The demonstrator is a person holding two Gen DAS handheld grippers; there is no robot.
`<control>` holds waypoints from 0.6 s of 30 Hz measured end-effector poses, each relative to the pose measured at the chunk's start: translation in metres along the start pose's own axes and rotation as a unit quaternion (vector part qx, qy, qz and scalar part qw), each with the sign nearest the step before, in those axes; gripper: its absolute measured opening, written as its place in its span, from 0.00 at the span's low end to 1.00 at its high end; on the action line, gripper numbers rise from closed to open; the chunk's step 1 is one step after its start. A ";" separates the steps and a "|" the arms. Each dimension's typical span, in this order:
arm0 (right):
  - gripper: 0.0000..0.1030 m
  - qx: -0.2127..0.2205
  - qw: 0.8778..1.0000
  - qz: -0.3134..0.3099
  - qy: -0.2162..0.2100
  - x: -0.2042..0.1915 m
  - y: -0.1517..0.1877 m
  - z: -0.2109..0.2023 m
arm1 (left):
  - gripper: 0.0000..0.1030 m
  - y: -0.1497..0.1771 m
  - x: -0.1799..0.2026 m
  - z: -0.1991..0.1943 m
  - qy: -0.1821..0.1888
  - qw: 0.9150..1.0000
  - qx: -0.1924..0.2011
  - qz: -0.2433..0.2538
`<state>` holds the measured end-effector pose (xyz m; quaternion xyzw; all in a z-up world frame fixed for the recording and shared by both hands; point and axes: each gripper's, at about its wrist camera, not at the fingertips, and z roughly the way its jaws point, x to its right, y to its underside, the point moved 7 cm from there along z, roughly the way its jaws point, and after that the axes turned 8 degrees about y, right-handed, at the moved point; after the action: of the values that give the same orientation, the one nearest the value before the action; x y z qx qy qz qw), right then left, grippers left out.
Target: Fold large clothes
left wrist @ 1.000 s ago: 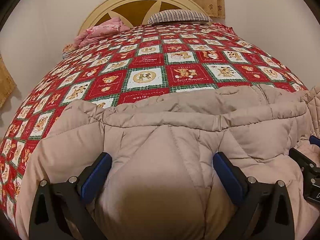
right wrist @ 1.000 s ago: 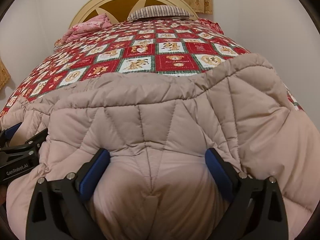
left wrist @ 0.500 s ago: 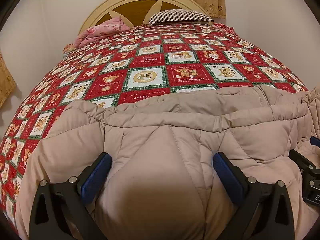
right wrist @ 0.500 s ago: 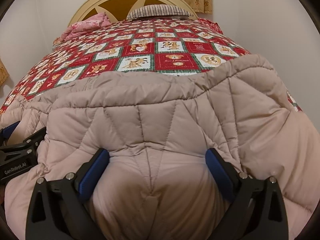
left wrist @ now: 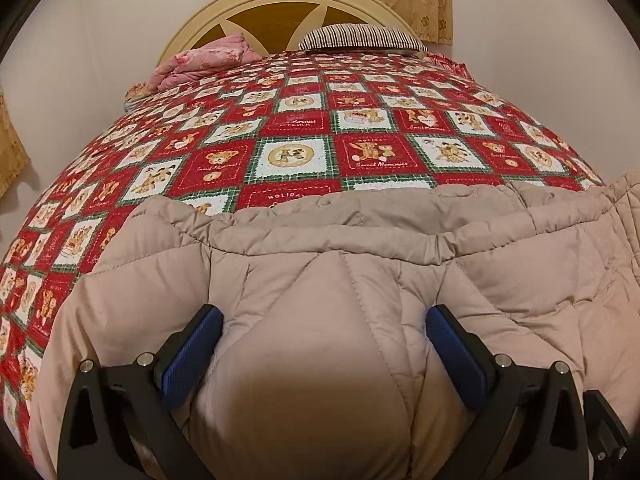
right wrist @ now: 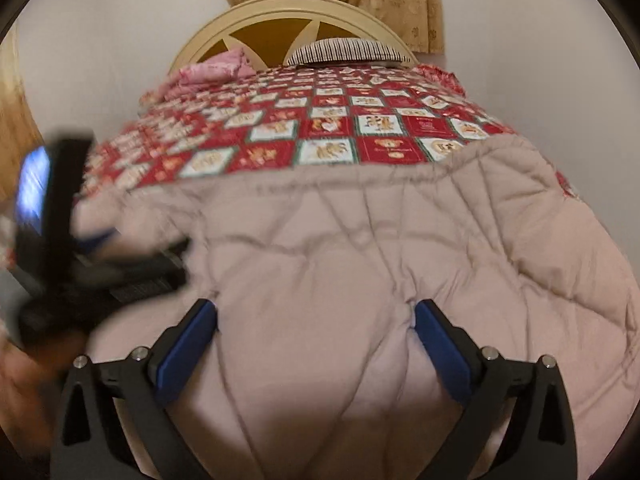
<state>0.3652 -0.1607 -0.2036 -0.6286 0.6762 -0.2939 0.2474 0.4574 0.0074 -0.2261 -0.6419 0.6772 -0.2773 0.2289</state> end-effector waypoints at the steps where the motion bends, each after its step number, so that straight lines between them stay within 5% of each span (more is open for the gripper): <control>1: 0.99 0.002 1.000 0.003 -0.001 0.001 0.001 0.001 | 0.99 0.000 0.000 0.000 0.001 1.000 0.000 -0.001; 11: 1.00 -0.029 1.000 -0.007 0.009 0.000 0.006 0.018 | 0.99 0.001 -0.004 -0.015 0.032 0.999 -0.010 -0.016; 14: 1.00 -0.031 0.999 -0.008 0.009 0.000 0.007 0.019 | 0.99 0.007 -0.017 -0.069 0.074 0.996 0.024 -0.046; 18: 1.00 -0.029 0.999 -0.008 0.011 0.000 0.008 0.019 | 0.99 0.025 -0.044 -0.157 0.062 0.993 0.087 -0.047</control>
<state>0.3728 -0.1621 -0.2220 -0.6379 0.6818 -0.2829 0.2195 0.3372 0.0644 -0.1285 -0.6327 0.6322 -0.3847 0.2281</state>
